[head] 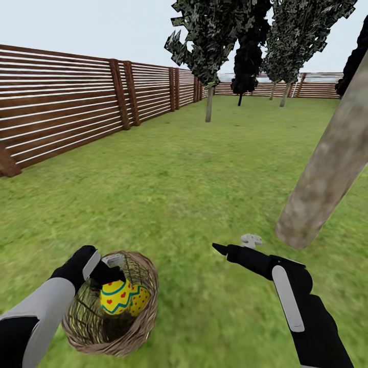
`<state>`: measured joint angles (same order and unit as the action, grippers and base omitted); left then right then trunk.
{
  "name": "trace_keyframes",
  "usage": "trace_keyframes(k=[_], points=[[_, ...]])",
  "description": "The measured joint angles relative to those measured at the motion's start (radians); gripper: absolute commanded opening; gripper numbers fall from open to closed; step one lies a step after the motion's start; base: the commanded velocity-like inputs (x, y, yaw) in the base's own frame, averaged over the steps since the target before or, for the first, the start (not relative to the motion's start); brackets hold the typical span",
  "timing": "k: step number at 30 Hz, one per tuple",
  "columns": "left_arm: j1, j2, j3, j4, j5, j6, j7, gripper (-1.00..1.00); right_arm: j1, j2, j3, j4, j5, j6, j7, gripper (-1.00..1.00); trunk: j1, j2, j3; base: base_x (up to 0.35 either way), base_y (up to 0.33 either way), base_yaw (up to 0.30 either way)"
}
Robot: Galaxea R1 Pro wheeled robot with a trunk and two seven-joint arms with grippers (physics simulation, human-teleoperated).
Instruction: Take the three Easter eggs out of the wicker basket on the lawn in the garden, then place them on the lawn next to a single tree (choose any tree) so that all three eggs are next to the same tree and none are left in the basket.
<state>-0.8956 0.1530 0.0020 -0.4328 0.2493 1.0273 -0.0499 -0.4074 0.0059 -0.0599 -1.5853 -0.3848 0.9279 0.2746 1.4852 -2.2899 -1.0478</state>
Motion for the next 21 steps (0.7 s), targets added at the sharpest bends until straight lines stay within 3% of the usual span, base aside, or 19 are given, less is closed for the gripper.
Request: trace_keyframes(k=[2,5,21], points=[[0.001,0.001,0.0,-0.084,-0.001,0.016,0.0,-1.0,0.0,0.0,0.001,0.0,0.0,0.0,0.0,1.0,-0.008,0.014,0.006,0.0,0.0,0.0],[0.001,0.001,-0.001,-0.126,-0.004,0.016,0.0,-1.0,0.0,0.0,0.001,0.0,0.0,0.0,0.0,1.0,-0.019,0.035,0.016,0.0,0.0,0.0],[0.006,0.002,0.0,-0.134,-0.008,0.016,0.001,-1.0,0.0,0.0,-0.001,0.0,-0.001,0.0,0.0,1.0,-0.08,0.147,0.066,0.0,0.0,0.0]])
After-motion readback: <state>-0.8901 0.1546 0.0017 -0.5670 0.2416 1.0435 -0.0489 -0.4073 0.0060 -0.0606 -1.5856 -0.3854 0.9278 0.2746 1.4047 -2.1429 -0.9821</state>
